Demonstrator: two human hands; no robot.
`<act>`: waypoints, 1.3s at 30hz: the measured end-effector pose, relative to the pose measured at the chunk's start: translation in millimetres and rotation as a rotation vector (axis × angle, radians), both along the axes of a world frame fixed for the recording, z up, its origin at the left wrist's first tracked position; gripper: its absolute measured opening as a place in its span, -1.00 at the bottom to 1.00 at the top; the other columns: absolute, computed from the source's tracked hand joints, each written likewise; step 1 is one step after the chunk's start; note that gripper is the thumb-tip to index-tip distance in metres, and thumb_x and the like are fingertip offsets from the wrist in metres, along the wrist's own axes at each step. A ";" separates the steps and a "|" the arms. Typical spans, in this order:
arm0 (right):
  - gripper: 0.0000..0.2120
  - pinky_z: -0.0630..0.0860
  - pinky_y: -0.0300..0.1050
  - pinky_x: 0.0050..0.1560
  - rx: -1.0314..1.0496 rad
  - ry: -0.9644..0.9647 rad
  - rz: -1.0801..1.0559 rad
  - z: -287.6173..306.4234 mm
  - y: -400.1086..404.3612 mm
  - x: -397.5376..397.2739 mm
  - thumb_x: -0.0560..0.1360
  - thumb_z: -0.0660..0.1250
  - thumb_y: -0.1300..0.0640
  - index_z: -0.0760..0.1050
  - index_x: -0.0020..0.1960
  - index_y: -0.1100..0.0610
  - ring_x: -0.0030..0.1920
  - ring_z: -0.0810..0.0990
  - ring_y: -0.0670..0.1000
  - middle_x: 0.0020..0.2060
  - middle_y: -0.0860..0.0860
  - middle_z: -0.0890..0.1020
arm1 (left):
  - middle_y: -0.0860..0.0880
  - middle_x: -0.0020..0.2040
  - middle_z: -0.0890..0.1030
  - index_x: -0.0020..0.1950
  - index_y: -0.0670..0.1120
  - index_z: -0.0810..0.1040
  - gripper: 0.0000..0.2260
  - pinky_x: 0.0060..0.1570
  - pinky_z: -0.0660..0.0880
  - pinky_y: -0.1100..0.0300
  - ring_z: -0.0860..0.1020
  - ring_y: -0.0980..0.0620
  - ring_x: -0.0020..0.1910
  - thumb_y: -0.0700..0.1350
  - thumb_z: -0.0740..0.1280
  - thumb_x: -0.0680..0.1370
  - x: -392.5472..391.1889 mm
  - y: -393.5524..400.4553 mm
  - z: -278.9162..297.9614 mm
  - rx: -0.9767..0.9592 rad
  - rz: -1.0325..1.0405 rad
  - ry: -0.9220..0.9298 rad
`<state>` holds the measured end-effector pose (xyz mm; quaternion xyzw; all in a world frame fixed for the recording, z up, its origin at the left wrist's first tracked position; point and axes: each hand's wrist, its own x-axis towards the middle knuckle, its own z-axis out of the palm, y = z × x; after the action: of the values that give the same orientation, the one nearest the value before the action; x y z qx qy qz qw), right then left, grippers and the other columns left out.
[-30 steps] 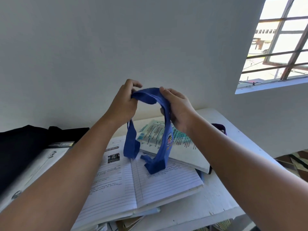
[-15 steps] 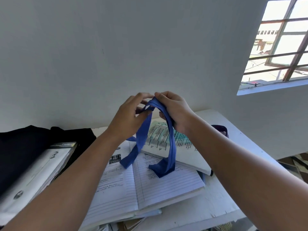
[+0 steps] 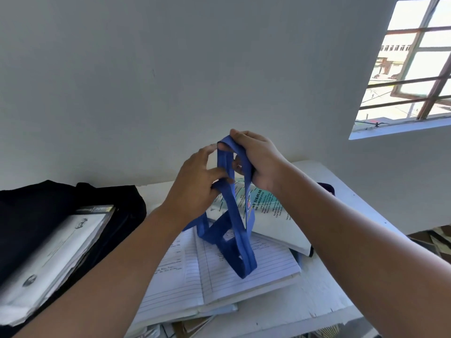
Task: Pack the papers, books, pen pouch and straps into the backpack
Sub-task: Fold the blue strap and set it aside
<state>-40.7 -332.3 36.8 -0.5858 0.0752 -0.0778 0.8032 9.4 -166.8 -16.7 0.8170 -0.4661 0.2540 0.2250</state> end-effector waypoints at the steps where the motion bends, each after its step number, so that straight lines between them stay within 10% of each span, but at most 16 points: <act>1: -0.83 0.52 -0.13 -0.35 -0.002 -0.007 0.033 3.0 3.9 -2.3 0.67 0.36 0.06 0.57 0.00 0.17 -0.06 0.59 0.17 -0.13 0.15 0.75 | -0.09 0.39 0.45 0.00 0.02 0.71 -0.85 0.09 0.49 0.06 0.54 -0.13 0.15 -0.14 0.38 0.50 -1.8 -3.4 -0.5 -0.016 0.016 0.055; 5: -0.84 0.51 -0.23 -0.48 -0.044 -0.017 0.073 9.7 13.1 -5.7 0.66 0.37 0.13 0.56 0.00 0.22 -0.40 0.65 0.00 -0.25 0.14 0.70 | -0.12 -0.05 0.62 -0.20 -0.03 0.53 -0.83 -0.21 0.45 0.21 0.54 -0.02 -0.18 -0.29 0.30 0.48 0.0 -19.2 3.6 -0.190 0.196 0.315; 8: -0.83 0.59 -0.16 -0.33 -0.154 -0.011 0.102 4.5 13.5 -3.9 0.62 0.44 0.11 0.56 0.05 0.22 -0.31 0.66 0.01 -0.16 0.17 0.71 | -0.13 -0.31 0.55 -0.23 -0.19 0.51 -0.88 -0.24 0.48 0.13 0.50 -0.05 -0.31 -0.29 0.29 0.50 14.9 -18.7 12.6 -0.485 0.249 0.537; 15: -0.74 0.57 -0.16 -0.26 -0.218 -0.015 0.193 -10.8 7.5 -9.5 0.57 0.49 0.00 0.60 0.09 0.18 -0.27 0.65 -0.01 -0.18 0.07 0.71 | 0.03 -0.33 0.59 -0.15 -0.14 0.61 -0.80 -0.32 0.43 0.29 0.54 0.28 -0.38 -0.07 0.43 0.61 16.0 -13.3 41.2 -0.641 0.224 0.458; 21: -0.86 0.57 -0.15 -0.15 -0.213 -0.092 0.183 -10.6 15.7 -7.8 0.59 0.47 0.12 0.54 0.00 0.15 -0.17 0.63 0.01 -0.17 0.05 0.67 | 0.02 -0.17 0.65 -0.08 -0.11 0.65 -0.92 -0.24 0.47 0.28 0.58 0.18 -0.24 -0.12 0.39 0.53 11.7 -13.4 57.0 -0.637 0.191 0.435; 23: -0.88 0.57 -0.15 -0.18 -0.102 -0.140 0.125 -10.9 13.4 -4.8 0.61 0.44 0.17 0.51 -0.04 0.14 -0.20 0.63 0.01 -0.22 0.03 0.66 | 0.02 -0.31 0.59 -0.22 -0.06 0.56 -0.87 -0.29 0.44 0.21 0.54 0.11 -0.32 -0.22 0.37 0.52 13.0 -6.6 59.1 -0.547 0.185 0.419; 29: -0.85 0.54 -0.12 -0.25 -0.016 -0.196 0.097 -12.3 8.8 -4.6 0.65 0.36 0.22 0.45 -0.08 0.15 -0.36 0.59 -0.05 -0.32 0.00 0.65 | 0.01 0.04 0.65 0.26 -0.07 0.50 -0.79 0.04 0.63 0.04 0.69 0.08 -0.03 -0.26 0.28 0.65 -10.3 15.9 36.3 -0.308 -0.027 0.487; 34: -0.88 0.47 -0.17 -0.38 0.060 -0.164 0.106 -7.6 7.1 -6.9 0.66 0.36 0.19 0.47 -0.04 0.17 -0.46 0.51 -0.07 -0.35 0.00 0.56 | -0.05 -0.16 0.61 -0.03 -0.07 0.46 -0.77 -0.20 0.56 -0.08 0.60 -0.04 -0.23 0.07 0.31 0.65 -14.0 24.7 12.9 -0.102 0.013 0.282; 39: -0.87 0.39 -0.08 -0.21 0.110 -0.124 0.108 -0.8 -3.5 -5.5 0.63 0.41 0.12 0.57 0.09 0.17 -0.39 0.42 -0.04 -0.24 0.03 0.56 | 0.06 -0.07 0.62 0.12 0.03 0.38 -0.73 -0.13 0.60 0.12 0.64 0.05 -0.07 -0.04 0.45 0.58 -38.1 33.4 -9.0 -0.486 0.056 0.250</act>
<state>-46.3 -335.9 36.0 -0.5382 -0.0019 -0.0662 0.8402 -28.7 -133.4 -25.6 0.7765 -0.3373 0.2617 0.4634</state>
